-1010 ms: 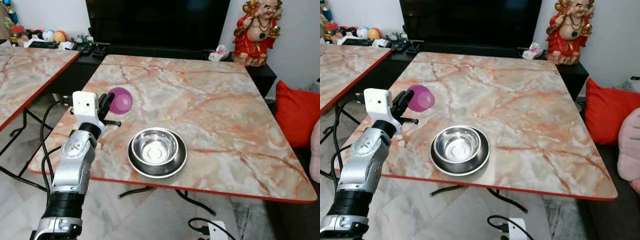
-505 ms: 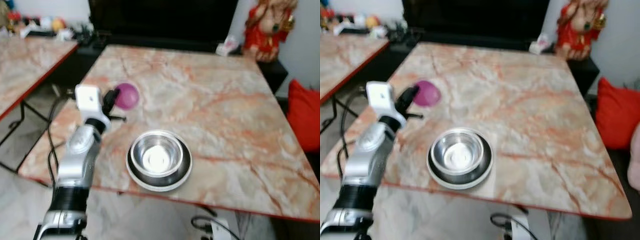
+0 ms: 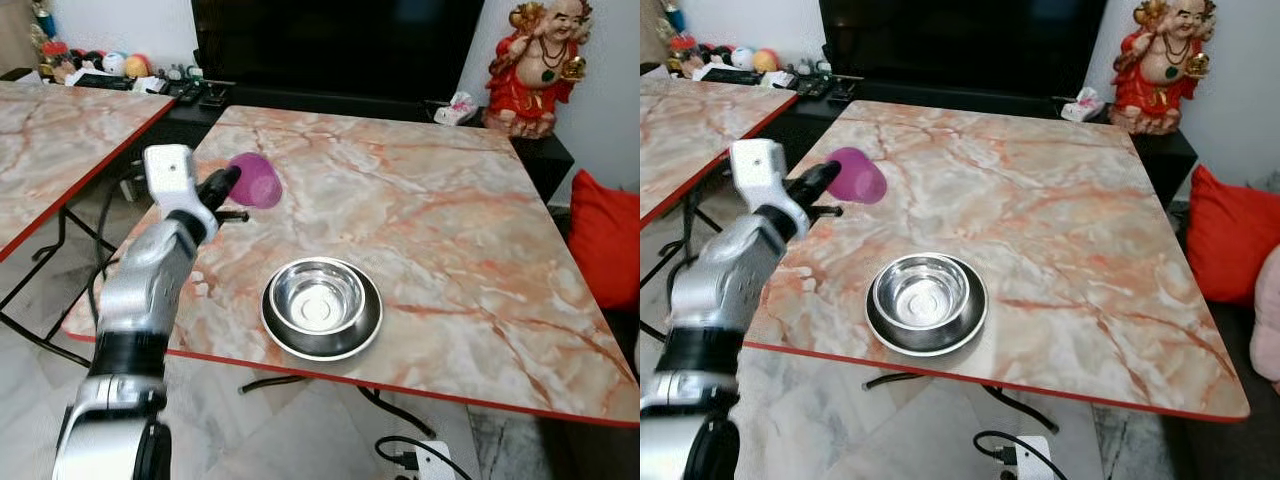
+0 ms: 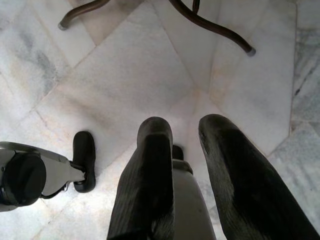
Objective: Setting the table
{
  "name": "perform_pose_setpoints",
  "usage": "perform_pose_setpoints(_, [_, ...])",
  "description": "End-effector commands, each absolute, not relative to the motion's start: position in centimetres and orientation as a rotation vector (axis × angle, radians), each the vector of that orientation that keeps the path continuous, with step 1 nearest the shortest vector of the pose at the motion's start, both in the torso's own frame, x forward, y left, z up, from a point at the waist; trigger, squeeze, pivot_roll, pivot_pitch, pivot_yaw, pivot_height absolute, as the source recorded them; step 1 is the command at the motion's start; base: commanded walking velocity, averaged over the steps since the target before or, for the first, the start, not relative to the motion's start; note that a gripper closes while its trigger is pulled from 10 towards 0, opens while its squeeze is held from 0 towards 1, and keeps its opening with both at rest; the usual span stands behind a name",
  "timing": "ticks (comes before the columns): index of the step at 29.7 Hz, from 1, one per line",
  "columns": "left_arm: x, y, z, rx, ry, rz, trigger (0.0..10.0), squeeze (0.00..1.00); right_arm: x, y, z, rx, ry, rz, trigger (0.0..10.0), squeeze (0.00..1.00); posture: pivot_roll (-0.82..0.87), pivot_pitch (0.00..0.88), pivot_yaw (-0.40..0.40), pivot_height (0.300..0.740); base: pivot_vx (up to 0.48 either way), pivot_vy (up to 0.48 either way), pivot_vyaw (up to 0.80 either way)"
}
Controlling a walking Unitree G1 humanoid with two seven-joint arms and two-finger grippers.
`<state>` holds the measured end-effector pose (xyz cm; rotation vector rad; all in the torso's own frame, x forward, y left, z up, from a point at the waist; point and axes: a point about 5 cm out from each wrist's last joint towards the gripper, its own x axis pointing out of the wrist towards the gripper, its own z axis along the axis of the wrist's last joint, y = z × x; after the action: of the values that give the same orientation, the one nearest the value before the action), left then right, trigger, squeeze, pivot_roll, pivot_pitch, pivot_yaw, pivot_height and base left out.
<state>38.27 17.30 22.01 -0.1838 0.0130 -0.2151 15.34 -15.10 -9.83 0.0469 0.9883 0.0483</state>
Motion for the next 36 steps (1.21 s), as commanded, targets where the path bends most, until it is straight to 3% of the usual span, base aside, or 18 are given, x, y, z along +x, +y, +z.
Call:
perform_pose_setpoints(1, [39.0, 18.1, 21.9, -0.161, 0.071, -0.155, 10.0, 0.0, 15.2, -15.2, -9.9, 0.049, 0.996, 0.036, 10.0, 0.0, 0.14, 0.011, -0.036, 0.74, 0.0, 0.0, 0.0])
perform_pose_setpoints(12, [40.4, 17.5, 20.3, -0.128, 0.289, -0.084, 10.0, 0.0, 15.3, -14.5, -9.9, 0.06, 0.992, 0.035, 10.0, 0.0, 0.14, 0.015, -0.029, 0.74, 0.0, 0.0, 0.0])
perform_pose_setpoints(36, [40.1, 17.1, 18.8, -0.118, 0.394, -0.114, 10.0, 0.0, 15.0, -15.1, -10.0, 0.058, 1.002, 0.03, 10.0, 0.0, 0.15, 0.021, -0.025, 0.74, 0.0, 0.0, 0.0])
